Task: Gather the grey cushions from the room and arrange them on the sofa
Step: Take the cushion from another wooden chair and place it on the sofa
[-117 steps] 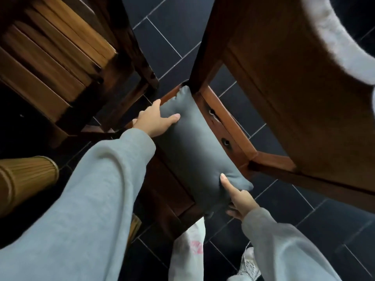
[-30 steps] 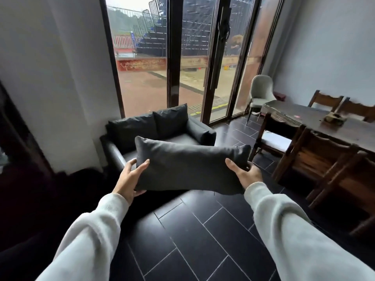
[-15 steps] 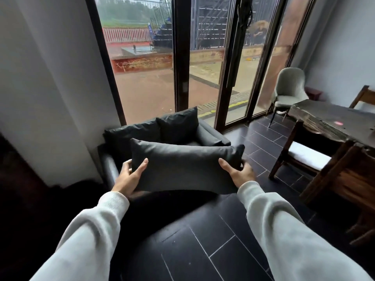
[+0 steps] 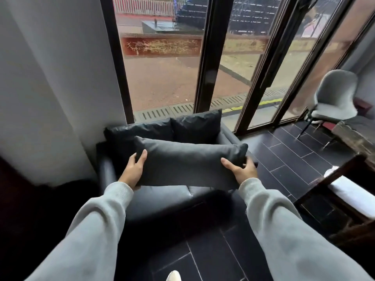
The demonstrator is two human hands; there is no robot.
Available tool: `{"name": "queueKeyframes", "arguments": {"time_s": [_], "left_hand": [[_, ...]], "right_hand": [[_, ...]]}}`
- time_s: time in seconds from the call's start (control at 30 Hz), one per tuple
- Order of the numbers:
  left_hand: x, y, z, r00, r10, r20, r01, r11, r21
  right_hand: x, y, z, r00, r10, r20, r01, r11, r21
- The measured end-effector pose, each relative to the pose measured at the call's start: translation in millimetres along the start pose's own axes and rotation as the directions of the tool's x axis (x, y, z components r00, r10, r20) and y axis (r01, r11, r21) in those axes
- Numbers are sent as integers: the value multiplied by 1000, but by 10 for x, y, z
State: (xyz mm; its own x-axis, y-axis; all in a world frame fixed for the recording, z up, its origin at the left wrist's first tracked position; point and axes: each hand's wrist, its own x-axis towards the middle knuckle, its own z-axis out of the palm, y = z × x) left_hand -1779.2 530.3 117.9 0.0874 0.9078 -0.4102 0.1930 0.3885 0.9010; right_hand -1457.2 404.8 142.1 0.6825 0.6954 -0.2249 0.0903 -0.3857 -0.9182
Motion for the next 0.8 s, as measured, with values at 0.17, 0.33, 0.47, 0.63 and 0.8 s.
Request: {"name": "queueKeyframes", "arguments": {"time_s": [0.17,0.33,0.47,0.63,0.8], "left_hand": [[892,129,-180,998,-59,-7,58,998,-34],[1412,-80,-388,989,-119,-82,119,993,-10],[1623,-461,-582,943,-290,-162,275,955,-108],[1904,-980,-618,831,-512,-216,430,838,-335],[2189,-1474,-353,641,-710,-291,413,639,-649]], "right_hand": [[888,-446,552,995,-2,103,11,996,-86],[1720,-658,1305,971,-10,239,53,983,-175],[2272,-694,2199,914,22,405,94,960,-263],[2926,-555,3579,787,143,600,57,952,-302],[3260,-183,4836,607,275,745,94,907,-411]]}}
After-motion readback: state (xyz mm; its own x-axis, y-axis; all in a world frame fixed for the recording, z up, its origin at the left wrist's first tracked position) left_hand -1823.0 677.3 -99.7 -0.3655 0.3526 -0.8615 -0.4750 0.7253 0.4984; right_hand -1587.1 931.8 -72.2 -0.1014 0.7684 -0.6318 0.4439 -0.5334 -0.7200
